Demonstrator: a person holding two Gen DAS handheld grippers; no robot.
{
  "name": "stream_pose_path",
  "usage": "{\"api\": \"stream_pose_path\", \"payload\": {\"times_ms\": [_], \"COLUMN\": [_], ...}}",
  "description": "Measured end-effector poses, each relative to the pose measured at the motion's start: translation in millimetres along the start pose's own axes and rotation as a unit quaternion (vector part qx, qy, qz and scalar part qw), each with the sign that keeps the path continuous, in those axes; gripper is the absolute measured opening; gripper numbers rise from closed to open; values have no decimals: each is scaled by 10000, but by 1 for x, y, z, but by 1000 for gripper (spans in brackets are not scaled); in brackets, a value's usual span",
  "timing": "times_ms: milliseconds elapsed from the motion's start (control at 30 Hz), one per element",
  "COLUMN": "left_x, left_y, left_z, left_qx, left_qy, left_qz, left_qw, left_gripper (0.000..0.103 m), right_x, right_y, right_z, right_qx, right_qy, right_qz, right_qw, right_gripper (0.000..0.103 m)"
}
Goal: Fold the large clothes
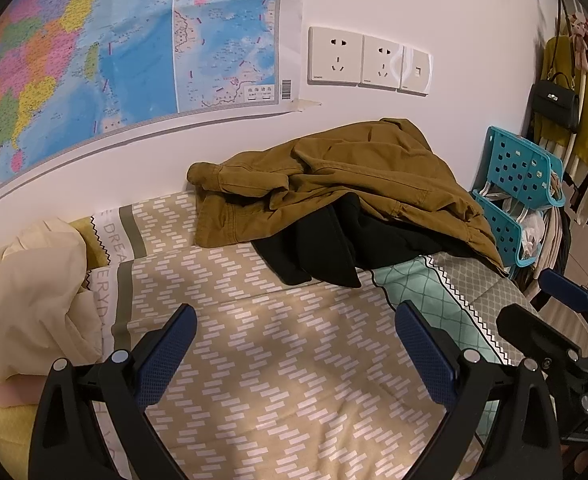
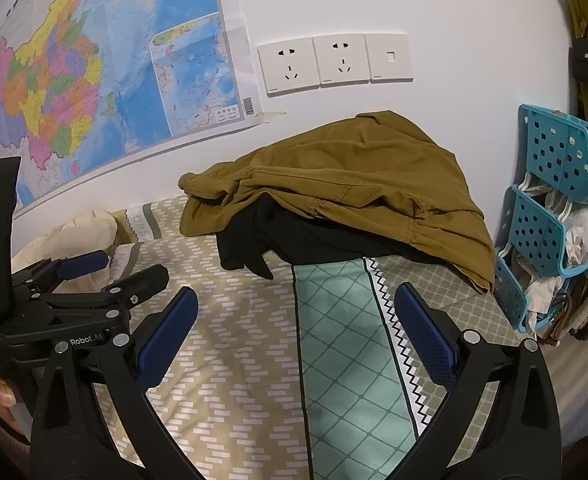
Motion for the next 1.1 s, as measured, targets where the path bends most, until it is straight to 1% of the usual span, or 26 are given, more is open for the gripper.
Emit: {"api": "stream_pose_path", "payload": {"times_ms": [567,833,1000,1100], "left_x": [2,7,18,33], "left_y": [0,-3,-10,-14], "left_z": [1,-5,-11,-20], "left_qx": [-15,64,65,141], "left_qy": [-5,11,-87,-112], "left_qz": [54,119,159,329], "left_qw": [10000,9999,9998,9993], "left_gripper": [96,96,96,96], "right_x": [7,16,24,30], "right_y": [-7,-15,-25,-33], "right_z": [-3,-8,-17,-25], "right_qx": [-81,-115,-115,-126], "right_qy": [-62,-112,-193,-227], "right_qz": [157,348,543,756], "right_qw": [9998,9993,9983,9968], "right_gripper": [97,97,97,97]}}
Point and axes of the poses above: each gripper's, at about its wrist camera, not at the fingertips, and z roughly against the way its jaws point, x to its left, y to its underside, the point moved 9 cm from there along -z, roughly the way its jaws point, and after that the axes turned 3 degrees about y, right-handed, at the moved point
